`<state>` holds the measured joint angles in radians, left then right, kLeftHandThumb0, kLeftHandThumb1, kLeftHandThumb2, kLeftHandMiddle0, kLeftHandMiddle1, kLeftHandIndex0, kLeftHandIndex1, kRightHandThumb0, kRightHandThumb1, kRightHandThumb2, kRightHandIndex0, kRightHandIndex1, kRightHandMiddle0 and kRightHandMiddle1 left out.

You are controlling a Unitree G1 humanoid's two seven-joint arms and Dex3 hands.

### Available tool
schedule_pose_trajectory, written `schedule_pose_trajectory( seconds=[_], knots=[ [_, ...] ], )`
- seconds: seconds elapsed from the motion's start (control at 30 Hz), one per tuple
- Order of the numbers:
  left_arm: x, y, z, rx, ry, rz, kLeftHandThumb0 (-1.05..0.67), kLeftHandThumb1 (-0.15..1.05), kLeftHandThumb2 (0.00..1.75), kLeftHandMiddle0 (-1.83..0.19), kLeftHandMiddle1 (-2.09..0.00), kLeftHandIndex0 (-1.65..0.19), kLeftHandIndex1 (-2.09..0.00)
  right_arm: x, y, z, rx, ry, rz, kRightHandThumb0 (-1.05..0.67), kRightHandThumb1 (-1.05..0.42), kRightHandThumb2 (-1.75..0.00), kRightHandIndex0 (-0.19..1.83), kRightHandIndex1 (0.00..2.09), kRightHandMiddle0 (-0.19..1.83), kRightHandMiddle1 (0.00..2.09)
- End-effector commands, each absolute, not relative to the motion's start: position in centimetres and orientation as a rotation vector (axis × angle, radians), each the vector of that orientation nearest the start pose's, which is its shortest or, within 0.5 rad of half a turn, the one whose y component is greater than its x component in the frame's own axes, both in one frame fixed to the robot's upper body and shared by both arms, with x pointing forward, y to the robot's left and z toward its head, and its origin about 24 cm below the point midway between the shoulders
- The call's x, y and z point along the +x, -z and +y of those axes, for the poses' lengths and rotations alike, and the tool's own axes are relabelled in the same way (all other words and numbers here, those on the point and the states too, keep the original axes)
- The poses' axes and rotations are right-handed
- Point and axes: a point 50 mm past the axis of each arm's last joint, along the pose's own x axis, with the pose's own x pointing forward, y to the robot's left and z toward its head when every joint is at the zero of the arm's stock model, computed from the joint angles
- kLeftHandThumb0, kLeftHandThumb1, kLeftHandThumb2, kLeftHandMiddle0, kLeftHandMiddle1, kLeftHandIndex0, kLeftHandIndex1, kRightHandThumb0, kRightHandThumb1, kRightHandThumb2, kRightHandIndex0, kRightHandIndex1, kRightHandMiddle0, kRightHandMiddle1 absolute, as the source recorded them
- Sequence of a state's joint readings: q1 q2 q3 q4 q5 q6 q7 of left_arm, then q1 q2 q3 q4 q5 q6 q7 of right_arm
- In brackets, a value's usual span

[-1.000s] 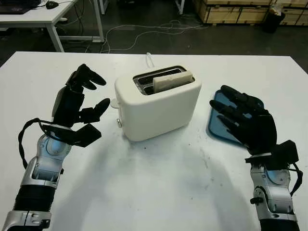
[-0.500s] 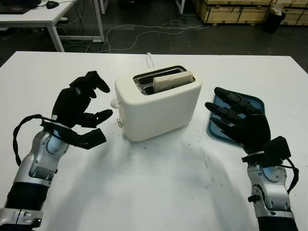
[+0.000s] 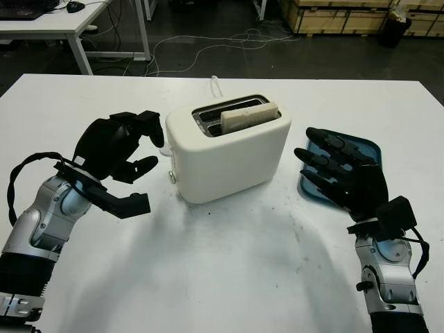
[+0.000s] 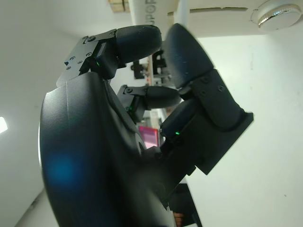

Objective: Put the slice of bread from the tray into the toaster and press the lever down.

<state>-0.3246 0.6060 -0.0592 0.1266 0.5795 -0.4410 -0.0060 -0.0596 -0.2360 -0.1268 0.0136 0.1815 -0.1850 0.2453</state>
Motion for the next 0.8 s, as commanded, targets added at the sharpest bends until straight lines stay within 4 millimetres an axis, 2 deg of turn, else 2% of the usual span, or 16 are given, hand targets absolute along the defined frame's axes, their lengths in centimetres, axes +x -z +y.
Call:
schedule_pose_trajectory(
  seconds=[0.0,0.27,0.43,0.63,0.77],
  knots=[
    [29.57,-15.93,20.14,1.188,0.214,-0.614,-0.59,0.58,1.49,-0.63,-1.75,-0.36,-1.75,26.35,-8.34,-20.71,-0.081,-0.135,-0.244,-0.60,-0.78,0.00,0.79,0.04,0.71,0.01],
    [29.68,-16.22,20.22,1.198,0.224,-0.612,-0.60,0.56,1.48,-0.68,-1.75,-0.38,-1.75,26.38,-8.24,-20.70,-0.078,-0.131,-0.236,-0.60,-0.78,0.00,0.80,0.04,0.73,0.01],
    [29.81,-16.18,20.10,1.210,0.245,-0.607,-0.61,0.52,1.51,-0.65,-1.75,-0.27,-1.75,26.38,-8.22,-20.70,-0.069,-0.134,-0.237,-0.60,-0.78,0.00,0.81,0.05,0.73,0.01],
    [29.92,-16.04,20.01,1.230,0.268,-0.614,-0.63,0.54,1.53,-0.69,-1.75,-0.15,-1.75,26.42,-8.20,-20.72,-0.074,-0.136,-0.238,-0.61,-0.79,0.00,0.81,0.05,0.74,0.01],
    [29.99,-15.77,20.00,1.243,0.302,-0.618,-0.65,0.50,1.68,-0.76,-1.75,-0.08,-1.75,26.43,-8.15,-20.75,-0.075,-0.135,-0.236,-0.61,-0.79,0.00,0.81,0.05,0.75,0.01]
  ],
)
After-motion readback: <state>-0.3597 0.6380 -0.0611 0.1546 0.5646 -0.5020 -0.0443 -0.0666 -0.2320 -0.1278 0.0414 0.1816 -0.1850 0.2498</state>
